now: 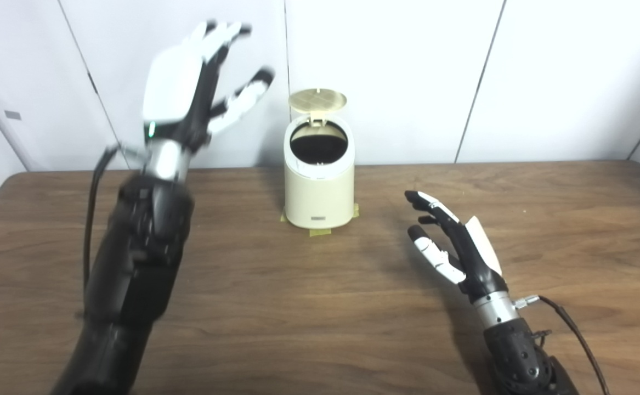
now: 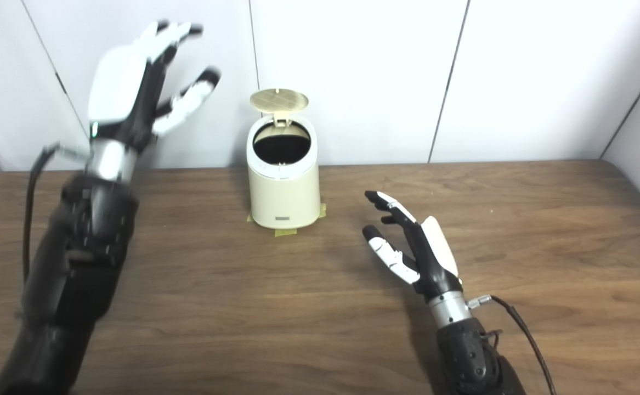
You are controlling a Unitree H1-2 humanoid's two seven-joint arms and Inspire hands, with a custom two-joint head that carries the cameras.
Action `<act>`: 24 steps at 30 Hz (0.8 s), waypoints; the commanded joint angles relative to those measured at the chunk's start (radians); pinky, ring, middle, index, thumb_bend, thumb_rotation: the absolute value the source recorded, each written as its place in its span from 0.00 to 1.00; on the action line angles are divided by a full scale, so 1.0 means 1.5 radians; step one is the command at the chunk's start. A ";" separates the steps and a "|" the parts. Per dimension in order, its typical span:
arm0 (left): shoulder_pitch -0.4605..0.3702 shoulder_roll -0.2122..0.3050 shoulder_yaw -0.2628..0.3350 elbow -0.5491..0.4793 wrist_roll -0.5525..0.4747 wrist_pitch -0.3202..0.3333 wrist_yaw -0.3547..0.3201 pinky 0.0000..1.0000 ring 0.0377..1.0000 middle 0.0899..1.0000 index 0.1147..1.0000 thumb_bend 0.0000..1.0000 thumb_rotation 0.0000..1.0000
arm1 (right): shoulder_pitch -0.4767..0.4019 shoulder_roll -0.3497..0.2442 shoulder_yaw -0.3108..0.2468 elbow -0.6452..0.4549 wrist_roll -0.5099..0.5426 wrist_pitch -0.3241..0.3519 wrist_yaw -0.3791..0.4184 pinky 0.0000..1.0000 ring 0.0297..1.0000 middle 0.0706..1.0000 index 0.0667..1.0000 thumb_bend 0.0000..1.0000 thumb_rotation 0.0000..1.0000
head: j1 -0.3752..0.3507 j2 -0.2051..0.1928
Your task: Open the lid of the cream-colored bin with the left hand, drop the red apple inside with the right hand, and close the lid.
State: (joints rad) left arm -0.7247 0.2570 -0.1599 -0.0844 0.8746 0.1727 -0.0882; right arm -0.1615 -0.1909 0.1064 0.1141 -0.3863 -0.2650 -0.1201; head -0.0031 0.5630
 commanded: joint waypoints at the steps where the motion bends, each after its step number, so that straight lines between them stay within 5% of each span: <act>1: -0.068 0.001 -0.009 -0.003 0.022 0.024 -0.019 1.00 0.98 0.86 0.82 0.67 1.00 | -0.010 -0.002 -0.005 0.003 -0.005 -0.016 -0.007 0.72 0.82 0.83 0.84 0.31 0.88 | -0.001 0.001; 9: -0.163 -0.025 -0.068 0.027 0.053 0.120 -0.138 1.00 1.00 0.86 0.82 0.70 1.00 | -0.010 -0.004 -0.004 0.003 -0.010 -0.017 -0.008 0.72 0.82 0.83 0.83 0.34 0.94 | 0.006 0.005; 13: -0.214 -0.014 -0.123 0.070 0.078 0.183 -0.293 1.00 1.00 0.90 0.83 0.83 1.00 | -0.010 -0.001 -0.004 0.004 -0.007 -0.017 -0.006 0.71 0.81 0.83 0.83 0.34 0.93 | 0.009 0.004; 15: -0.224 -0.010 -0.140 0.093 0.083 0.191 -0.324 1.00 0.99 0.90 0.80 0.88 1.00 | -0.010 -0.001 -0.003 0.002 -0.009 -0.013 -0.004 0.71 0.81 0.83 0.83 0.33 0.92 | 0.008 0.002; 21: -0.217 -0.023 -0.142 0.146 0.071 0.192 -0.308 1.00 0.90 0.85 0.83 0.92 1.00 | -0.008 0.001 -0.002 -0.004 -0.005 -0.005 0.004 0.72 0.81 0.82 0.82 0.34 0.89 | 0.010 0.004; 24: -0.215 -0.024 -0.146 0.164 0.070 0.186 -0.290 1.00 0.99 0.90 0.81 0.90 1.00 | -0.006 0.001 -0.003 -0.007 -0.006 -0.004 0.006 0.71 0.81 0.82 0.82 0.33 0.88 | 0.011 0.004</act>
State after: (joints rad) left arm -0.9923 0.2197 -0.3868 0.1689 0.9756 0.4595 -0.5678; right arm -0.1632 -0.1906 0.1059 0.1138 -0.3967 -0.2619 -0.1047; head 0.0107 0.5676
